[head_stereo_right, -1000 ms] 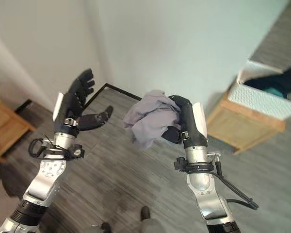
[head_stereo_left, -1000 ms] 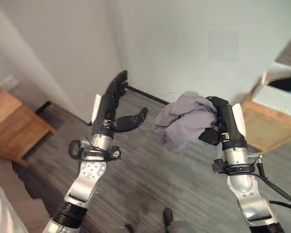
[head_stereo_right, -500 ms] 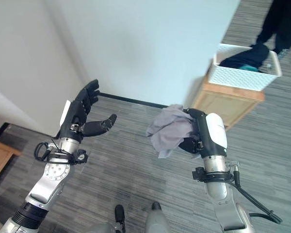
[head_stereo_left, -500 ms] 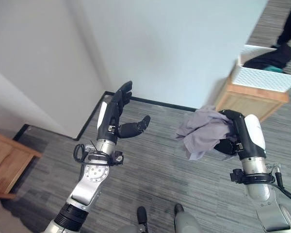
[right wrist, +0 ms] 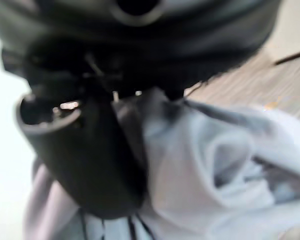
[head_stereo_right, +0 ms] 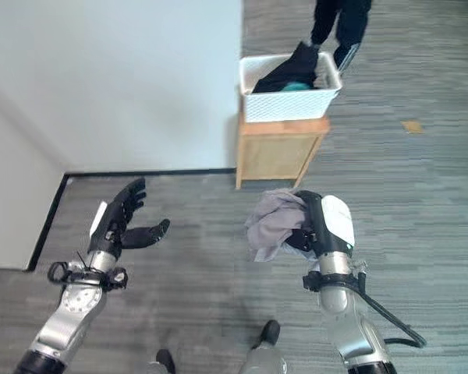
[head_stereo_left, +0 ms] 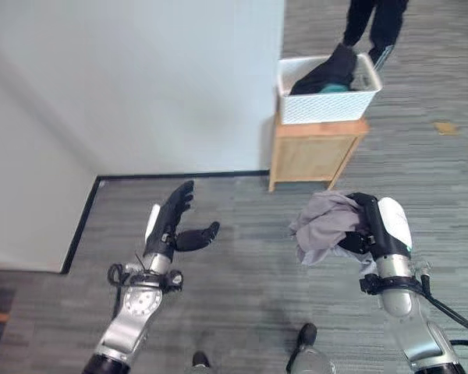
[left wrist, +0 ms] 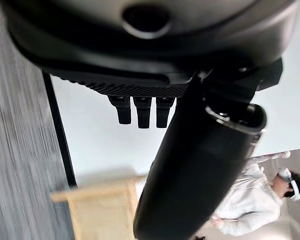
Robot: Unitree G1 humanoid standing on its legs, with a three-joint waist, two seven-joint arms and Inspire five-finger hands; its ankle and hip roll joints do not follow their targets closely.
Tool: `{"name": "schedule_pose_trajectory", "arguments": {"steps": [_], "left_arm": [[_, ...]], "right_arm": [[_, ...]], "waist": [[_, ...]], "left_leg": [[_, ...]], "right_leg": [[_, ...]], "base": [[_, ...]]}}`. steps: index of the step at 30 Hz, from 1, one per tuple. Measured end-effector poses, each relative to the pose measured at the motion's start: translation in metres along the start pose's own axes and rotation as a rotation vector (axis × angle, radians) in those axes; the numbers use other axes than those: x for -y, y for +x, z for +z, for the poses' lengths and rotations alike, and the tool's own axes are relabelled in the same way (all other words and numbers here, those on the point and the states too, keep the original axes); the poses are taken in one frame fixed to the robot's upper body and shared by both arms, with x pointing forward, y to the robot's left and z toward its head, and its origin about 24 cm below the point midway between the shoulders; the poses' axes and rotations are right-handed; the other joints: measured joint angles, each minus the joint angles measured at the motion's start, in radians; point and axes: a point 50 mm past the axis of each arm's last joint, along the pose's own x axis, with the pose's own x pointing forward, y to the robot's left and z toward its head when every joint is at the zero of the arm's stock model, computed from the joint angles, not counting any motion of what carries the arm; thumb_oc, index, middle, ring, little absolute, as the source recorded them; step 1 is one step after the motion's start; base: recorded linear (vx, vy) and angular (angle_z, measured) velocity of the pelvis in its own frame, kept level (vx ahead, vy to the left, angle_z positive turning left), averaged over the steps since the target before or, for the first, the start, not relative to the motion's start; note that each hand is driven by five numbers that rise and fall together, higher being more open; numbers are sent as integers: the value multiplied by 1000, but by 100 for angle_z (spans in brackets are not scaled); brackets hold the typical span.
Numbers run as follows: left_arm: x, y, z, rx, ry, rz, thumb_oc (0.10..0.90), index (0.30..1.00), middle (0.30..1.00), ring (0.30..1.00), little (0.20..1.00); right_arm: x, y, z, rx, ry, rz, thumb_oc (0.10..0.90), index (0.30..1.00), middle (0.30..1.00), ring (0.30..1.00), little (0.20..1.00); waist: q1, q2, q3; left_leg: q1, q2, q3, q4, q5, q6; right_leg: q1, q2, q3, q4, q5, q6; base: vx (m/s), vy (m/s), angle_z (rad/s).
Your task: Pick up bed clothes into laundry basket.
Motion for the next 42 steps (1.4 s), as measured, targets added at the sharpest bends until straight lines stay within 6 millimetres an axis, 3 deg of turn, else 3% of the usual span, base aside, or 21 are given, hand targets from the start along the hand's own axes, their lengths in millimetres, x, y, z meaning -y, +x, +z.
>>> {"name": "schedule_pose_trajectory", "arguments": {"steps": [2, 4, 7, 9, 12, 15, 18, 19, 20, 21, 23, 26, 27, 28, 29, 31, 34, 36, 37, 38, 42], "left_arm": [[0, 4, 0, -12, -13, -4, 800, 900, 900, 900, 900], [7, 9, 2, -6, -38, -19, 800, 900, 900, 900, 900], [11, 13, 9, 24, -48, -28, 800, 900, 900, 900, 900], [12, 15, 11, 35, -55, -10, 800, 900, 900, 900, 900], [12, 15, 7, 18, -53, -4, 800, 900, 900, 900, 900], [7, 15, -3, -22, -40, 20, 800, 900, 900, 900, 900], [5, 11, -5, -30, -39, 38, 800, 900, 900, 900, 900], [2, 7, -7, -39, -33, 43, 800, 900, 900, 900, 900], [-2, 6, -6, -36, -20, 53, 800, 900, 900, 900, 900], [-6, 6, -4, -28, -10, 63, 800, 900, 900, 900, 900], [-12, 11, 1, -14, 8, 78, 800, 900, 900, 900, 900], [-9, 18, 9, 14, 12, 62, 800, 900, 900, 900, 900], [-7, 20, 12, 24, 11, 56, 800, 900, 900, 900, 900], [1, 27, 21, 54, 21, 20, 800, 900, 900, 900, 900], [3, 30, 26, 80, 33, 9, 800, 900, 900, 900, 900], [12, 39, 43, 143, 37, -16, 800, 900, 900, 900, 900], [16, 45, 54, 184, 32, -31, 800, 900, 900, 900, 900], [16, 45, 54, 187, 35, -28, 800, 900, 900, 900, 900], [14, 45, 53, 182, 43, -26, 800, 900, 900, 900, 900], [11, 43, 50, 171, 48, -21, 800, 900, 900, 900, 900], [16, 28, 26, 84, -8, 1, 800, 900, 900, 900, 900]], "right_arm": [[-1, 5, 6, 21, 20, 0, 400, 300, 300, 300, 300], [5, 9, 8, 37, 10, -10, 400, 300, 300, 300, 300], [5, 10, 8, 30, 9, -14, 400, 300, 300, 300, 300], [3, 14, 13, 47, 27, -20, 400, 300, 300, 300, 300], [-13, 10, 10, 17, 47, 35, 400, 300, 300, 300, 300], [-31, 4, 2, -24, 57, 122, 400, 300, 300, 300, 300], [-38, -4, -3, -68, 99, 145, 400, 300, 300, 300, 300], [-42, -9, -6, -91, 123, 162, 400, 300, 300, 300, 300], [-45, -10, -4, -92, 136, 170, 400, 300, 300, 300, 300], [-46, -8, -1, -85, 149, 167, 400, 300, 300, 300, 300], [-46, -5, 4, -72, 171, 155, 400, 300, 300, 300, 300], [-42, -2, 8, -54, 177, 150, 400, 300, 300, 300, 300], [-41, 0, 10, -44, 179, 148, 400, 300, 300, 300, 300], [-35, 0, 14, -33, 181, 125, 400, 300, 300, 300, 300], [-30, 3, 18, -12, 182, 105, 400, 300, 300, 300, 300], [-7, 14, 33, 72, 186, 0, 400, 300, 300, 300, 300], [8, 20, 38, 110, 159, -45, 400, 300, 300, 300, 300], [16, 20, 36, 111, 148, -76, 400, 300, 300, 300, 300], [20, 21, 34, 105, 143, -114, 400, 300, 300, 300, 300], [21, 20, 34, 102, 137, -119, 400, 300, 300, 300, 300], [27, 24, 37, 125, 110, -145, 400, 300, 300, 300, 300]], "waist": [[6, -28, -11], [-4, -37, -9], [0, -58, 1], [25, -57, 8], [36, -34, 14], [80, 18, 13], [90, 25, 16], [91, 17, 14], [112, -21, 7], [123, -41, 8], [130, -71, 7], [126, -57, 10], [109, -50, 11], [62, -54, 13], [59, -59, 13], [15, -17, 31], [-16, -10, 39], [-23, -12, 40], [-9, -34, 36], [1, -58, 34], [43, -56, 11]], "left_leg": [[-129, 79, -86, 292, 40, 15], [-275, 58, -169, 509, 17, -28], [-392, -78, -185, 580, -87, -28], [-450, -200, -148, 387, -128, 4], [-456, -266, -84, 101, -87, 22], [-461, -260, -78, -132, 4, -17], [-457, -226, -52, -143, 25, -20], [-428, -220, -27, -125, 98, 40], [-425, -251, -17, -99, 136, 56], [-428, -270, -15, -80, 134, 60], [-425, -320, -5, -56, 91, 136], [-341, -358, -32, -72, 35, 193], [-313, -363, -48, -78, 18, 190], [-246, -378, -108, -112, 23, 187], [-212, -386, -118, -129, 12, 199], [-173, -376, -186, -155, 8, 195], [-139, -368, -211, -166, 0, 190], [-103, -347, -217, -168, -34, 146], [-73, -350, -213, -168, -58, 111], [-42, -362, -211, -168, -73, 90], [-25, -303, -124, -60, -146, 60]], "right_leg": [[2, 46, 27, 5, -32, -52], [56, 65, 31, -37, -45, -82], [143, 65, 42, -102, -58, -100], [164, 56, 67, -147, -44, -85], [228, 74, 76, -215, -49, -77], [276, 113, 100, -218, -86, -56], [353, 118, 108, -226, -167, -31], [395, 103, 102, -209, -201, 9], [396, 52, 122, -202, -231, 8], [395, 28, 125, -196, -233, 16], [405, -20, 107, -182, -209, 29], [333, -63, 104, 90, -182, 126], [295, -73, 127, 231, -157, 155], [190, -114, 155, 527, -131, 196], [123, -126, 192, 598, -150, 199], [-67, -112, 182, 668, -246, 132], [-163, -82, 164, 479, -247, 98], [-150, -35, 139, 162, -181, 28], [-127, -15, 122, -19, -33, 3], [-109, -23, 115, -24, 112, -42], [50, 58, 174, -221, 172, -85]], "base": [[88, -424, -70], [106, -201, -29], [66, -57, -11], [269, 9, -37], [454, 19, -12], [375, 17, -24], [550, 73, 0], [556, 71, -21], [560, 73, -42], [386, 57, -49], [436, 102, -14], [374, 213, 16], [239, 168, 102], [182, 93, 104], [184, 83, 87], [113, -35, 77], [146, -131, 77], [145, -139, 56], [94, -81, 26], [123, -92, -6], [114, -92, -41]]}}
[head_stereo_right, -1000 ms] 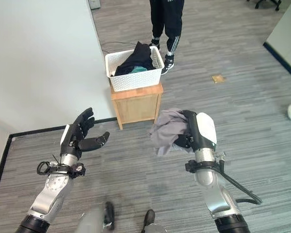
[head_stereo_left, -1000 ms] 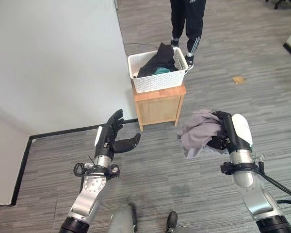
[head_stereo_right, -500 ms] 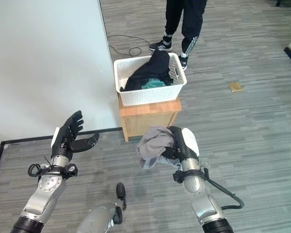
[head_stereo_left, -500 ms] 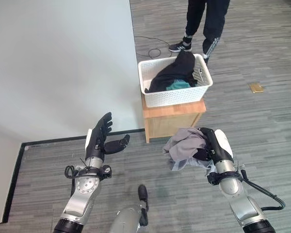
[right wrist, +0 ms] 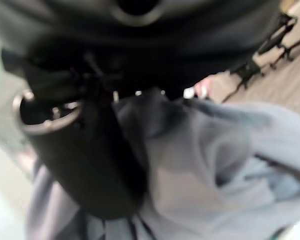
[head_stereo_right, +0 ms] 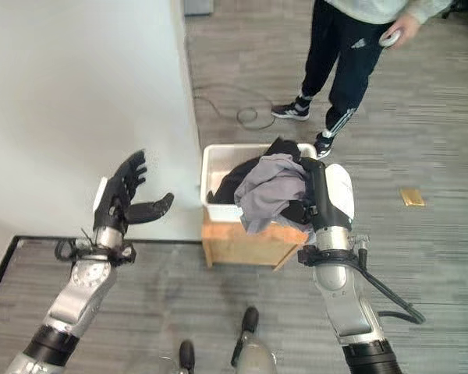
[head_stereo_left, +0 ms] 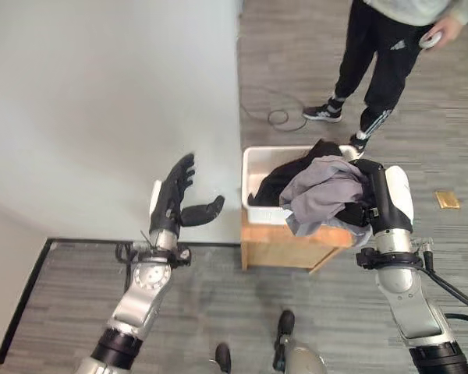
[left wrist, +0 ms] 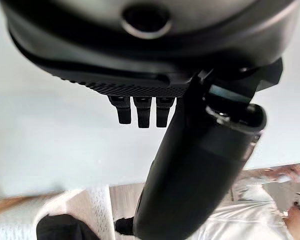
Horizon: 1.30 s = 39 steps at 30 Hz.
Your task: Pick up bed clothes into laundry basket.
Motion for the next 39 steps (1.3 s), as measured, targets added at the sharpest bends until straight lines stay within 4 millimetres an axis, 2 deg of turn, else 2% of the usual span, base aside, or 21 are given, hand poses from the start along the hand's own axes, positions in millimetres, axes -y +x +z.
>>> {"name": "schedule_pose_trajectory", "arguments": {"steps": [2, 4, 5, 6, 9, 12, 15, 17, 20, 23, 28, 33, 36, 39], "left_arm": [[5, 0, 2, 10, -5, -31, 800, 900, 900, 900, 900], [7, -1, 4, 17, -9, -42, 800, 900, 900, 900, 900], [7, -1, 5, 19, -11, -45, 800, 900, 900, 900, 900], [7, -1, 4, 18, -11, -45, 800, 900, 900, 900, 900], [8, -1, 4, 18, -15, -51, 800, 900, 900, 900, 900], [9, -2, 4, 15, -23, -51, 800, 900, 900, 900, 900], [9, -2, 1, 3, -23, -52, 800, 900, 900, 900, 900], [17, 4, -5, -22, -8, -83, 800, 900, 900, 900, 900], [16, 5, -11, -48, 5, -77, 800, 900, 900, 900, 900], [8, 6, -12, -54, 38, -66, 800, 900, 900, 900, 900], [8, 6, -15, -65, 37, -63, 800, 900, 900, 900, 900], [10, 9, -11, -49, 29, -62, 800, 900, 900, 900, 900], [12, 20, 1, -2, 29, -57, 800, 900, 900, 900, 900], [10, 25, 1, -5, 35, -40, 800, 900, 900, 900, 900]], "right_arm": [[6, 2, -1, 0, -5, -26, 400, 300, 300, 300, 300], [10, 4, -1, 3, -16, -34, 400, 300, 300, 300, 300], [12, 4, -2, 4, -25, -37, 400, 300, 300, 300, 300], [13, 4, -2, 5, -27, -37, 400, 300, 300, 300, 300], [19, 6, -2, 16, -62, -37, 400, 300, 300, 300, 300], [21, 11, -4, 26, -111, -18, 400, 300, 300, 300, 300], [18, 29, -11, 14, -195, 37, 400, 300, 300, 300, 300], [27, 46, -24, -20, -351, 106, 400, 300, 300, 300, 300], [38, 58, -32, -69, -413, 87, 400, 300, 300, 300, 300], [56, 74, -20, -35, -491, 55, 400, 300, 300, 300, 300], [53, 84, -13, -10, -522, 67, 400, 300, 300, 300, 300], [44, 89, -5, 21, -549, 94, 400, 300, 300, 300, 300], [49, 105, 7, 45, -561, 62, 400, 300, 300, 300, 300], [52, 113, 13, 52, -564, 45, 400, 300, 300, 300, 300]], "waist": [[-13, -16, -6], [-19, -12, -10], [-21, -1, -16], [-23, 3, -20], [-46, 6, -42], [-40, 16, -52], [-28, 21, -55], [-12, 27, -59], [-3, 27, -58], [-12, 27, -58], [-12, 27, -55], [-3, 25, 3], [8, 6, 70], [22, -7, 86]], "left_leg": [[-44, 8, -1, -43, -7, -2], [-63, 23, -3, -99, 16, -6], [-69, 44, -8, -111, 82, -12], [-61, 52, -12, -110, 106, -16], [-50, 46, -15, -110, 104, -16], [-49, 42, -17, -109, 102, -14], [-48, 42, -17, -109, 102, -14], [-56, 43, -26, -109, 102, -14], [-74, 47, -34, -109, 103, -16], [-140, 43, -41, -107, 114, -17], [-187, 41, -40, -102, 116, -16], [-231, 42, -46, -96, 117, -17], [-284, 44, -61, -93, 130, -22], [-316, 46, -65, -93, 135, -24]], "right_leg": [[7, 10, -2, 0, -24, -6], [17, 29, -3, -1, -42, 1], [35, 54, 1, -2, -55, 11], [44, 61, 0, -7, -61, 12], [53, 54, -6, -8, -75, 31], [56, 51, -10, -7, -73, 30], [57, 51, -13, -1, -73, 30], [55, 50, -24, -1, -75, 32], [45, 50, -44, -1, -81, 41], [-15, 44, -58, -1, -75, 44], [-59, 41, -59, -1, -62, 34], [-96, 42, -68, 0, -58, 30], [-142, 43, -82, 0, -47, 18], [-173, 46, -88, 0, -45, 15]], "base": [[41, -59, -10], [26, -53, -15], [20, -45, -27], [26, -44, -24], [16, -27, 4], [20, -23, 3], [0, 0, 0], [-8, -17, 17], [-30, -12, 18], [-37, 35, 12], [-38, 47, 0], [-55, 39, 4], [-37, 30, 12], [-2, 15, 3]]}}
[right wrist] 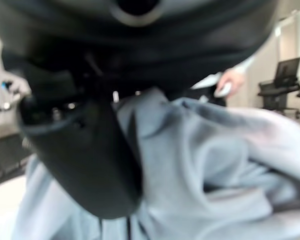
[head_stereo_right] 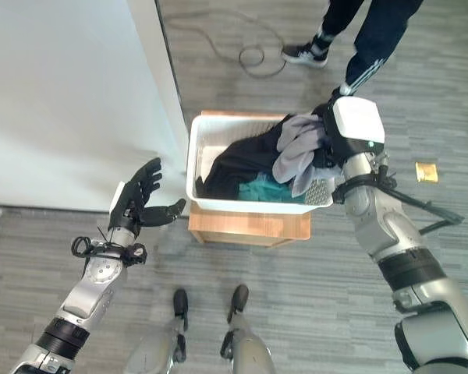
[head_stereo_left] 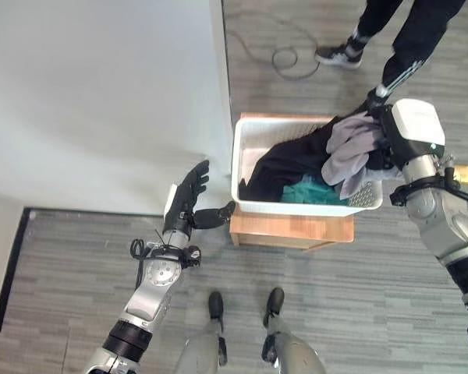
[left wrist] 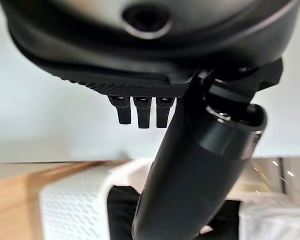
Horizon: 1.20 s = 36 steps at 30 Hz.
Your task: Pick up bed clothes into laundry basket.
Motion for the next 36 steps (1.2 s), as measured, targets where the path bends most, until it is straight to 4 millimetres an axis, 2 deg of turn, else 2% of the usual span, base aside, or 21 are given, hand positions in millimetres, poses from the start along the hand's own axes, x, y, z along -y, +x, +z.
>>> {"name": "schedule_pose_trajectory", "arguments": {"steps": [2, 4, 7, 11, 12, 13, 14, 19, 25, 27, 33, 36], "left_arm": [[-5, 3, -2, -10, 7, 32, 800, 900, 900, 900, 900], [-8, 7, 2, 6, 5, 49, 800, 900, 900, 900, 900], [-8, 8, 3, 10, 5, 49, 800, 900, 900, 900, 900], [-7, 8, 4, 19, -2, 56, 800, 900, 900, 900, 900], [-8, 8, 4, 19, -3, 63, 800, 900, 900, 900, 900], [-7, 8, 3, 17, -5, 63, 800, 900, 900, 900, 900], [-7, 8, 2, 14, -7, 63, 800, 900, 900, 900, 900], [-5, 8, 3, 15, -19, 62, 800, 900, 900, 900, 900], [-10, 5, -1, -4, -42, 86, 800, 900, 900, 900, 900], [-15, 0, -6, -23, -59, 104, 800, 900, 900, 900, 900], [-27, -20, -28, -111, -89, 138, 800, 900, 900, 900, 900], [-28, -24, -32, -130, -95, 142, 800, 900, 900, 900, 900]], "right_arm": [[2, 6, 3, 7, -16, -2, 400, 300, 300, 300, 300], [12, 13, 9, 23, -19, -34, 400, 300, 300, 300, 300], [18, 21, 17, 49, -34, -50, 400, 300, 300, 300, 300], [15, 23, 20, 48, -30, -47, 400, 300, 300, 300, 300], [11, 23, 23, 51, -19, -41, 507, 460, 460, 460, 460], [7, 23, 25, 54, -6, -35, 772, 858, 858, 858, 858], [5, 22, 28, 57, 6, -31, 800, 900, 900, 900, 900], [-8, 19, 39, 65, 86, -23, 800, 900, 900, 900, 900], [-9, 4, 51, 96, 208, -80, 800, 900, 900, 900, 900], [-4, 1, 57, 130, 227, -102, 800, 900, 900, 900, 900], [29, -7, 71, 216, 297, -244, 800, 900, 900, 900, 900], [31, -13, 71, 223, 327, -266, 800, 900, 900, 900, 900]], "waist": [[17, -12, 26], [17, -18, 55], [30, -23, 62], [57, -25, 75], [55, -25, 75], [56, -25, 75], [57, -25, 75], [72, -25, 75], [78, -25, 75], [76, -24, 74], [72, -16, 70], [68, -8, 63]], "left_leg": [[-9, 5, 0, 7, 0, 0], [-31, 6, -12, 18, 0, -1], [-62, 5, -19, 25, 0, -1], [-74, 6, -24, 33, -1, -1], [-78, 6, -30, 32, -1, -1], [-79, 6, -33, 32, -1, -1], [-80, 5, -34, 32, -1, -1], [-81, 0, -46, 32, 2, -3], [-58, -1, -56, 32, 3, -4], [-42, -2, -55, 30, 3, -4], [8, -3, -39, 24, 3, -4], [34, -5, -33, 15, 4, -2]], "right_leg": [[-3, 3, -8, 0, 0, -1], [-12, 2, -27, 0, 0, -1], [-35, 1, -31, 0, 2, -2], [-35, 0, -47, 0, 2, -3], [-35, -1, -55, 0, 2, -3], [-35, -1, -57, 0, 2, -3], [-35, -1, -59, 0, 2, -3], [-31, -8, -69, 0, 2, -3], [-5, -9, -80, 0, 1, -3], [10, -10, -79, 0, 1, -3], [50, -11, -55, 0, -1, -3], [70, -12, -52, 0, -4, -1]], "base": [[-9, 30, 6], [-19, 36, 20], [-20, 25, 11], [-20, 5, 11], [11, -3, 18], [10, -2, 13], [6, 1, 7], [-3, -3, 6], [13, -15, 6], [34, -12, -2], [35, -15, -7], [25, -5, -3]]}}
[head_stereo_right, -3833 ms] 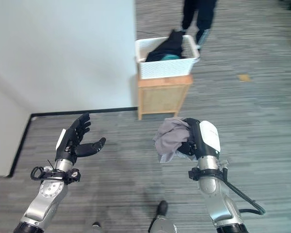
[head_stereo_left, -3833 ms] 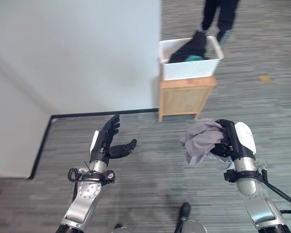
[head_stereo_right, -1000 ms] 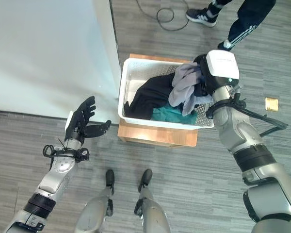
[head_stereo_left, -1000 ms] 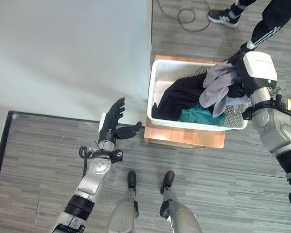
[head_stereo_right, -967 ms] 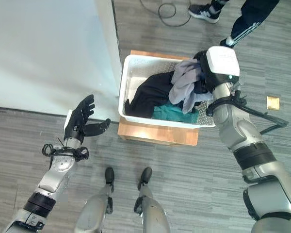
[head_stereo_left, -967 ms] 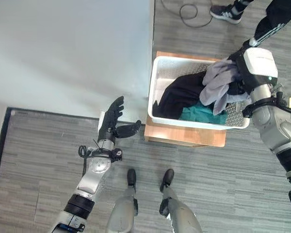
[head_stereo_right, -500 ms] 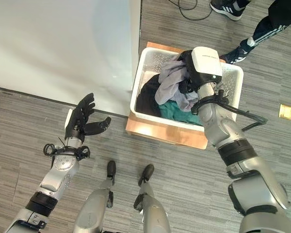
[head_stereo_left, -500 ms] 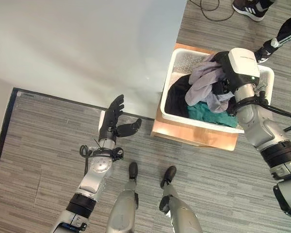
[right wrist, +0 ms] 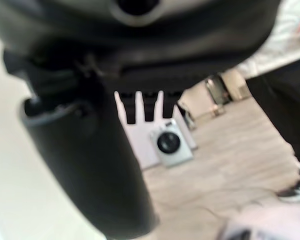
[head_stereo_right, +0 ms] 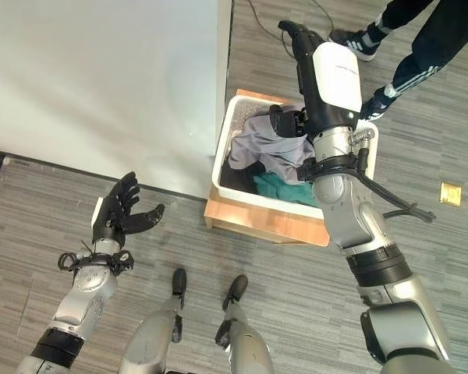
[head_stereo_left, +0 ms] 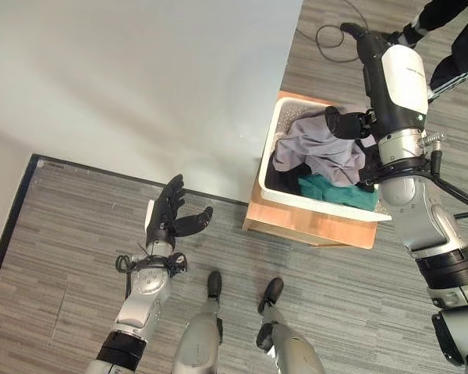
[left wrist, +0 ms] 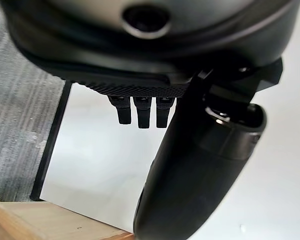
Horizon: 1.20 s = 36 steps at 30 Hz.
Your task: Pick up bed clothes into laundry basket.
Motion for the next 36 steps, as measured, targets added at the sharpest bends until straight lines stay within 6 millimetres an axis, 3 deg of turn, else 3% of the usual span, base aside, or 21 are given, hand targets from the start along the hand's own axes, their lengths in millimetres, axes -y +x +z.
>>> {"name": "schedule_pose_trajectory", "arguments": {"steps": [6, 9, 12, 13, 16, 19, 23, 29, 36], "left_arm": [[-3, -4, 7, 31, -30, 19, 800, 900, 900, 900, 900], [2, -9, 12, 53, -64, 15, 800, 900, 900, 900, 900], [5, -10, 15, 72, -60, 6, 800, 900, 900, 900, 900], [1, -18, 16, 85, -48, 18, 800, 900, 900, 900, 900], [-11, -28, 11, 82, -30, 65, 800, 900, 900, 900, 900], [-17, -34, 5, 61, -26, 99, 800, 900, 900, 900, 900], [-30, -44, -3, 34, 1, 158, 800, 900, 900, 900, 900], [-36, -49, -4, 33, -5, 149, 800, 900, 900, 900, 900], [-20, -53, -10, -6, -15, -44, 800, 900, 900, 900, 900]], "right_arm": [[-2, -26, 10, -17, 168, -57, 800, 900, 900, 900, 900], [-16, -69, 17, -50, 322, -29, 800, 900, 900, 900, 900], [-35, -100, 12, -121, 381, 82, 800, 900, 900, 900, 900], [-42, -120, 13, -181, 443, 104, 800, 900, 900, 900, 900], [-57, -140, 16, -230, 510, 205, 800, 900, 900, 900, 900], [-58, -142, 18, -218, 541, 218, 800, 900, 900, 900, 900], [-60, -143, 27, -168, 570, 228, 800, 900, 900, 900, 900], [-62, -146, 32, -152, 602, 233, 800, 900, 900, 900, 900], [-68, -196, 11, -344, 568, 336, 800, 900, 900, 900, 900]], "waist": [[-20, 15, -11], [-33, 42, -32], [-47, 59, -78], [-49, 61, -103], [-50, 78, -137], [-42, 86, -171], [-35, 69, -221], [-16, 66, -239], [-62, 74, -260]], "left_leg": [[22, 0, 1, -6, 4, 0], [73, 0, -14, -31, 8, -3], [84, -5, -40, -33, 5, -1], [90, -5, -48, -33, 1, 1], [117, -9, -51, -34, -5, 3], [116, -16, -57, -37, -11, 9], [121, -18, -60, -33, -11, 10], [129, -20, -76, -33, -10, 9], [133, -32, -66, -33, -12, 11]], "right_leg": [[20, 0, 1, 0, -5, 5], [67, 1, -7, 0, -17, 12], [92, -5, -32, 0, -32, 22], [103, -4, -38, 0, -40, 19], [132, -9, -43, 0, -47, 26], [140, -16, -45, 0, -56, 36], [140, -17, -48, 0, -56, 36], [156, -20, -62, 0, -58, 39], [155, -33, -54, 0, -59, 48]], "base": [[46, -6, 1], [56, -16, 14], [64, -9, 26], [55, 17, 22], [24, 10, 6], [9, 24, 7], [0, 3, 2], [4, 10, 9], [5, 2, -5]]}}
